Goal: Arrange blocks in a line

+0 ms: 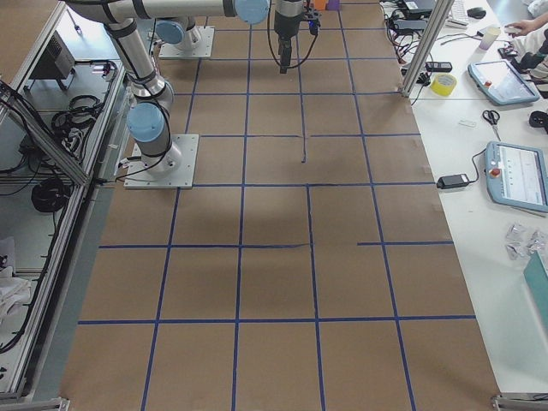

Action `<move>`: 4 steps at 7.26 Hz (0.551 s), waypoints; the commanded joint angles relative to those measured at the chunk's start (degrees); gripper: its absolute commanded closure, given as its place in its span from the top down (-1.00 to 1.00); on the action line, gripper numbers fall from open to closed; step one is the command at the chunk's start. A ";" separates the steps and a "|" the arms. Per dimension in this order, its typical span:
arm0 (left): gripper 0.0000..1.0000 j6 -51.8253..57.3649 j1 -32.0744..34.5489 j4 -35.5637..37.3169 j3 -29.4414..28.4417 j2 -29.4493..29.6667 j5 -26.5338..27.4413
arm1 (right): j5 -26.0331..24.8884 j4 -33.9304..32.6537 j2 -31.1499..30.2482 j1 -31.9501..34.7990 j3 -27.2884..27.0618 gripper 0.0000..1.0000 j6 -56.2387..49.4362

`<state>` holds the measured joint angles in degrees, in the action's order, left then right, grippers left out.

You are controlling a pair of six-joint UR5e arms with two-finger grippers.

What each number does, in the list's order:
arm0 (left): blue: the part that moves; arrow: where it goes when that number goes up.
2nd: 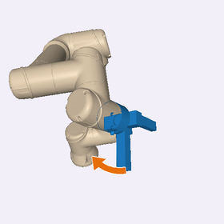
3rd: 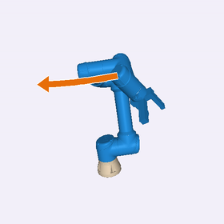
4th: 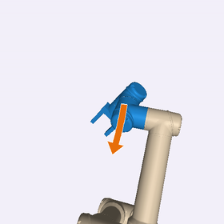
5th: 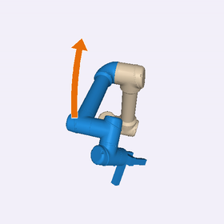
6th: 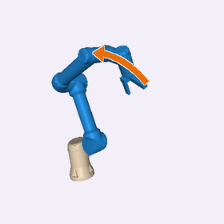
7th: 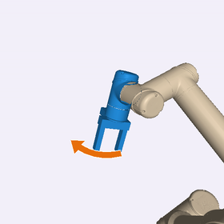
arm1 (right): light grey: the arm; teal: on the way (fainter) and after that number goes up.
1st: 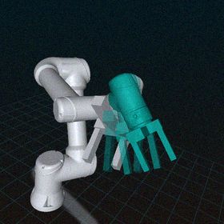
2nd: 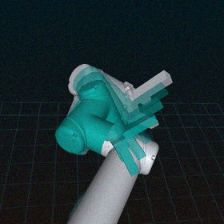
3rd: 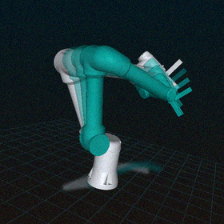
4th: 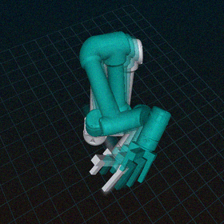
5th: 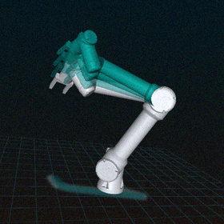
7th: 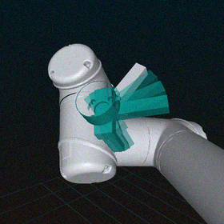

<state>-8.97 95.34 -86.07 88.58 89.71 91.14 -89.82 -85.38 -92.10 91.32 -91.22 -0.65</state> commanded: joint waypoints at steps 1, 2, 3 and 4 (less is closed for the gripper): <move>1.00 4.13 0.02 0.11 -0.08 0.55 0.18 | 0.00 -0.05 -0.01 0.08 -0.01 1.00 0.12; 1.00 4.23 -0.06 0.11 0.01 0.47 0.10 | 0.00 -0.14 -0.01 0.08 -0.01 1.00 0.12; 1.00 4.14 -0.06 0.11 0.10 0.20 0.01 | 0.00 -0.05 -0.01 0.08 -0.01 1.00 0.12; 1.00 4.14 -0.06 0.11 0.10 0.03 0.18 | 0.00 -0.05 -0.01 0.08 -0.01 1.00 0.12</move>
<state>-4.91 95.28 -85.96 88.64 89.96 91.22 -89.82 -85.45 -92.11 91.40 -91.23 -0.53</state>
